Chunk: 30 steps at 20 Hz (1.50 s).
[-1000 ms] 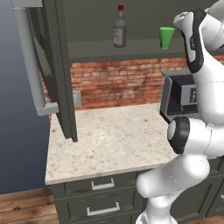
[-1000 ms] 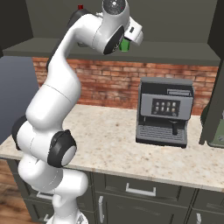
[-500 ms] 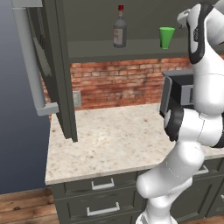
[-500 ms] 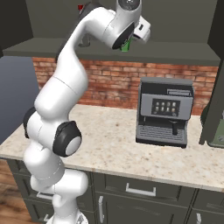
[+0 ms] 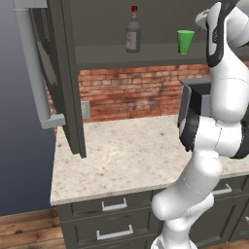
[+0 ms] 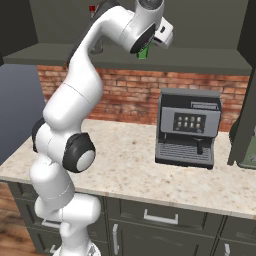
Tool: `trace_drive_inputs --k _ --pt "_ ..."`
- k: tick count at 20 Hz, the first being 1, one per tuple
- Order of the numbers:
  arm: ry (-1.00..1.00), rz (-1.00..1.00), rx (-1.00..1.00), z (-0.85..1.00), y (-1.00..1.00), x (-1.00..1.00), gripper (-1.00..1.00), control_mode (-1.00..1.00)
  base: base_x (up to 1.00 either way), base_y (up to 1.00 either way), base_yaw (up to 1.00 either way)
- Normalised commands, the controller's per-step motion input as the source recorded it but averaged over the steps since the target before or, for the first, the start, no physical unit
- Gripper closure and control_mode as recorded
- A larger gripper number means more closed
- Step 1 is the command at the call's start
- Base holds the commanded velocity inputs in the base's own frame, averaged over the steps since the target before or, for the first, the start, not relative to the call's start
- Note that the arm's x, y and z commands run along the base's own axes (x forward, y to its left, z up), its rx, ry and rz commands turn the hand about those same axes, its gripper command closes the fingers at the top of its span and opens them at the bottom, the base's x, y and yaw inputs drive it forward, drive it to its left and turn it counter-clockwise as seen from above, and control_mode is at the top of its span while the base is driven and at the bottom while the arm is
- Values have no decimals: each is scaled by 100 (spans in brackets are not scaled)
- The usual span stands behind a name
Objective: Open the cabinet directly in front. Then move the liquor and the cup to the dining counter with the candle on it.
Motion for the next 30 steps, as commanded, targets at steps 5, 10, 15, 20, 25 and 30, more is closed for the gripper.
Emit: trace_drive_inputs --k 5,10,15,20,25,30 --pt "0 0 0 0 0 28 -100 -100 0 0 0" --pt "0 0 0 0 0 33 -100 -100 0 0 0" --pt "0 0 0 -3 0 45 -100 -100 0 0 0" --pt "0 0 0 -6 0 41 -100 -100 0 0 0" --pt "0 0 0 -11 0 13 -100 -100 0 0 0" --pt "0 0 0 -15 0 3 -100 -100 0 0 0"
